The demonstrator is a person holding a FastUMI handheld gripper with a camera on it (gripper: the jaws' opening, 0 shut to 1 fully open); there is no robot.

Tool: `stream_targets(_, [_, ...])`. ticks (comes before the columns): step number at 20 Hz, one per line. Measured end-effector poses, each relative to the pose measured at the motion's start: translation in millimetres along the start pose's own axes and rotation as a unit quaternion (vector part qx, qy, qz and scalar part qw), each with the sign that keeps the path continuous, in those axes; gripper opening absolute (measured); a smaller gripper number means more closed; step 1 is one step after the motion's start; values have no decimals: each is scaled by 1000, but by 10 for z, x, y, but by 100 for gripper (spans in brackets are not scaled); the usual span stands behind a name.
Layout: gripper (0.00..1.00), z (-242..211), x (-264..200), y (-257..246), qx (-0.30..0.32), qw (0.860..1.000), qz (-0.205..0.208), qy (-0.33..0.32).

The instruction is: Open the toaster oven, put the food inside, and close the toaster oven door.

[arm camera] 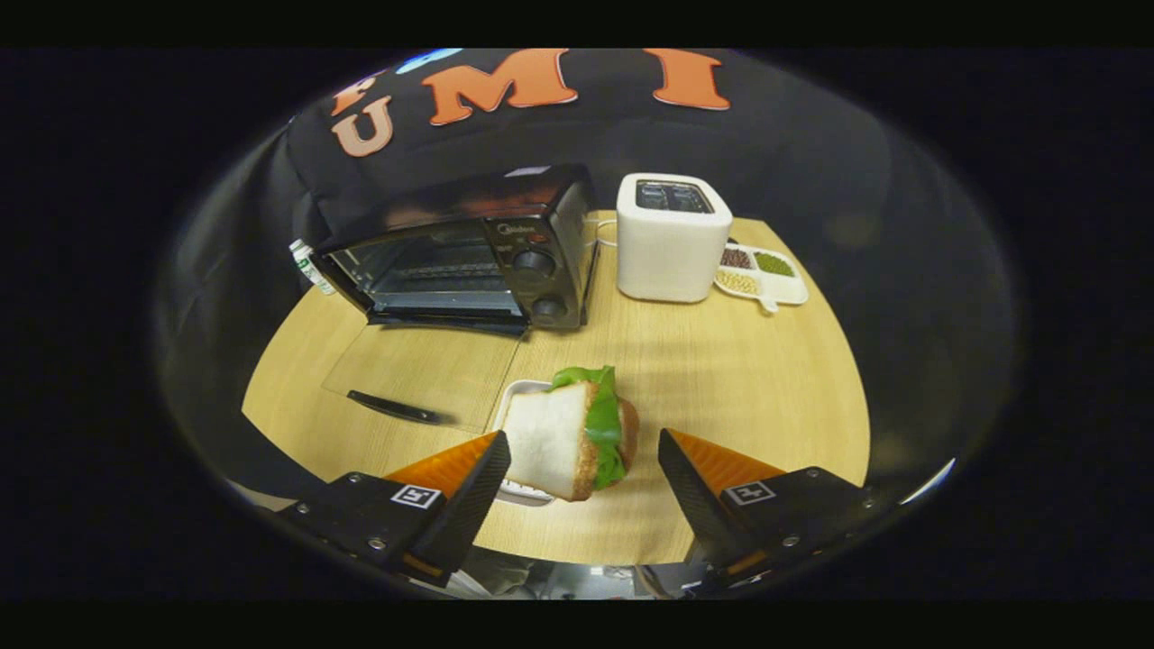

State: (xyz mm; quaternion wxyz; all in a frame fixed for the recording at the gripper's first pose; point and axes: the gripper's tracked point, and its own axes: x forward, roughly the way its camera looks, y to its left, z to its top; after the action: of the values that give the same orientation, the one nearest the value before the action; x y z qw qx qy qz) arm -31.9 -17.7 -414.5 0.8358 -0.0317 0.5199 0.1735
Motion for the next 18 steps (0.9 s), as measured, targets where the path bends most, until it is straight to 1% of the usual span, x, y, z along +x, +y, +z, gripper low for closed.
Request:
stream_targets(3, [98,-100,222,-36,47,997,44,44])
stream_targets(5, [91,-102,323,-62,77,994,63,54])
stream_targets(6, [80,-118,354,-59,89,991,74,61])
stream_targets(7, [76,-121,374,-39,97,989,87,67])
stream_targets(8, [66,-124,376,-14,104,987,96,71])
stream_targets(10, [55,-98,358,-9,108,986,107,73])
stream_targets(11, [52,-66,338,11,116,984,115,71])
stream_targets(12, [42,-23,306,38,125,982,123,68])
stream_targets(15, [30,42,228,47,117,985,116,53])
stream_targets(18, [28,177,32,152,106,986,124,33])
